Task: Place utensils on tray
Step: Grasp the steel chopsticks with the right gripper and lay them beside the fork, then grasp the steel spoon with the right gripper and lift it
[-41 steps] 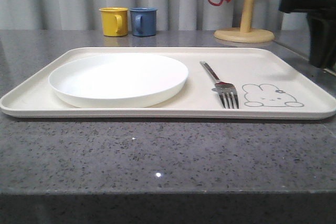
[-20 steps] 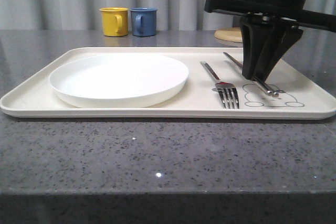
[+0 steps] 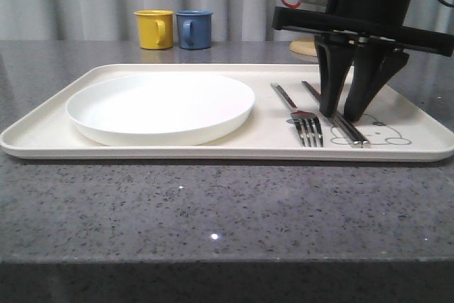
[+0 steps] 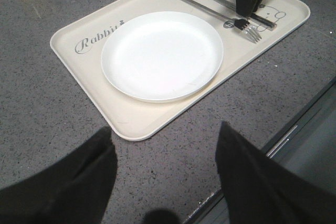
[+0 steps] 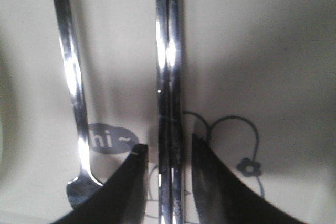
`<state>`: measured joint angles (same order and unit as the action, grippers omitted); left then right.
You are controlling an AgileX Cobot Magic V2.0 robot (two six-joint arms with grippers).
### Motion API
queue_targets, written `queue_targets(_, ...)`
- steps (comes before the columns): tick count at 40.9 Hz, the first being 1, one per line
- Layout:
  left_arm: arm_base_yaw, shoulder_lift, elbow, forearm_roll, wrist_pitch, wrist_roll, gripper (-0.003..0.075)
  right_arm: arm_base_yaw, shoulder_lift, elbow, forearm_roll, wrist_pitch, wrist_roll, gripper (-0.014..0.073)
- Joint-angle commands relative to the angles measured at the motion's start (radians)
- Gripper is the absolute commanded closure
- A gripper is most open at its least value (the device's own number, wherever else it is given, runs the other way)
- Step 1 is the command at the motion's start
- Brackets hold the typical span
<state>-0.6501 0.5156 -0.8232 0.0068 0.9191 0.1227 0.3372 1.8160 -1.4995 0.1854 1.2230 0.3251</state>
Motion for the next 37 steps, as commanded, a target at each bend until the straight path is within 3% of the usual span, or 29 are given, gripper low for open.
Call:
queue_targets(1, -0.008, 0.006, -0.024, -0.001, -0.077, -0.011, 0.031, -0.002, -0.08, -0.03, 0.005, 0.052, -0.059, 0.0328)
queue_targets(7, -0.008, 0.006, -0.024, -0.001, -0.077, -0.011, 0.031, -0.002, -0.166, -0.026, -0.054, 0.054, -0.145, 0.0328)
queue_targets(12, -0.008, 0.006, -0.024, -0.001, -0.077, -0.011, 0.031, -0.006, -0.278, 0.024, -0.222, 0.041, -0.146, 0.0329)
queue_targets(18, -0.008, 0.006, -0.024, -0.001, -0.077, -0.011, 0.031, -0.087, -0.408, 0.138, -0.326, 0.026, -0.146, 0.0329)
queue_targets(29, -0.008, 0.006, -0.024, -0.001, -0.077, -0.011, 0.031, -0.434, -0.46, 0.245, -0.282, -0.029, -0.248, 0.0329)
queue_targets(37, -0.008, 0.006, -0.024, -0.001, -0.077, -0.011, 0.031, -0.54, -0.398, 0.245, -0.214, -0.106, -0.342, 0.0329)
